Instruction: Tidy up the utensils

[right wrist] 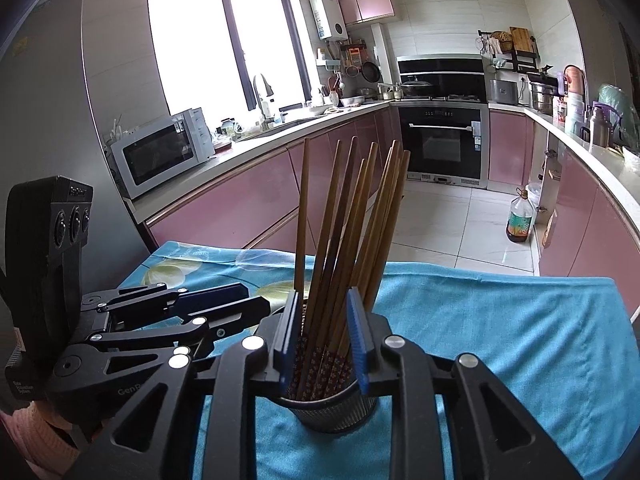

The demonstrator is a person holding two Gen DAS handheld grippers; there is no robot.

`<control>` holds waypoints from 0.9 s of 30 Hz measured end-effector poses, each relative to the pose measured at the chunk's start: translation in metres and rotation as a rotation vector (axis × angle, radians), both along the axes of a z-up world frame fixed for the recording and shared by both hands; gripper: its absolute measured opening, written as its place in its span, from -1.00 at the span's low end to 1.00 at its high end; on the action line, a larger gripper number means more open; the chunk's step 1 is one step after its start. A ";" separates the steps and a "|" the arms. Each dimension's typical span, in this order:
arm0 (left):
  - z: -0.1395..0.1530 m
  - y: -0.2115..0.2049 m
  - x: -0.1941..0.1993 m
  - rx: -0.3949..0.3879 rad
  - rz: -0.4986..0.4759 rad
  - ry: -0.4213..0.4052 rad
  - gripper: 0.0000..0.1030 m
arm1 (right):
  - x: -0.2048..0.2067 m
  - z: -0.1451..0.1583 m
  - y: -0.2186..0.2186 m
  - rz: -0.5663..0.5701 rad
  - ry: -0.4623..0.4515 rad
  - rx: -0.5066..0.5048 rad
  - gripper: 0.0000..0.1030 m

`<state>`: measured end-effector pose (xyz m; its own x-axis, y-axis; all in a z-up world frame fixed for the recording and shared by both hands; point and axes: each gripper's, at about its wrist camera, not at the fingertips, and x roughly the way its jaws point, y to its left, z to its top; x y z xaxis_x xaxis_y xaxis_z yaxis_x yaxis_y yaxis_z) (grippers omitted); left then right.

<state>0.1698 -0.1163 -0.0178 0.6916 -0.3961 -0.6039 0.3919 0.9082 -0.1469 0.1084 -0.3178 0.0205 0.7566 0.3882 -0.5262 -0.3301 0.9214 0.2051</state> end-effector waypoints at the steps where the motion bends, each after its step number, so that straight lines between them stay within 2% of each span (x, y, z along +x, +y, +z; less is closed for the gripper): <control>1: 0.000 0.001 -0.003 0.003 0.010 -0.006 -0.27 | -0.003 0.000 0.001 -0.003 -0.005 -0.006 -0.41; 4: 0.001 0.009 -0.013 0.003 0.034 -0.019 -0.13 | -0.009 0.000 0.000 -0.014 -0.020 -0.014 -0.23; 6: 0.002 0.014 -0.021 0.004 0.050 -0.036 0.03 | -0.013 0.000 -0.001 -0.021 -0.028 -0.015 0.03; 9: 0.005 0.023 -0.033 0.008 0.088 -0.066 0.42 | -0.020 -0.002 -0.004 -0.038 -0.042 -0.013 0.44; 10: 0.007 0.026 -0.037 0.007 0.104 -0.077 0.55 | -0.022 -0.003 -0.005 -0.046 -0.042 -0.014 0.48; 14: 0.011 0.042 -0.051 0.006 0.156 -0.128 0.89 | -0.034 -0.004 -0.009 -0.078 -0.068 -0.018 0.74; 16: 0.013 0.049 -0.061 0.012 0.181 -0.166 0.89 | -0.042 -0.004 -0.009 -0.086 -0.085 -0.015 0.78; 17: 0.013 0.052 -0.065 0.017 0.193 -0.180 0.89 | -0.046 -0.004 -0.008 -0.095 -0.101 -0.021 0.88; 27: 0.018 0.088 -0.102 -0.018 0.298 -0.312 0.89 | -0.079 -0.011 0.007 -0.172 -0.227 -0.096 0.88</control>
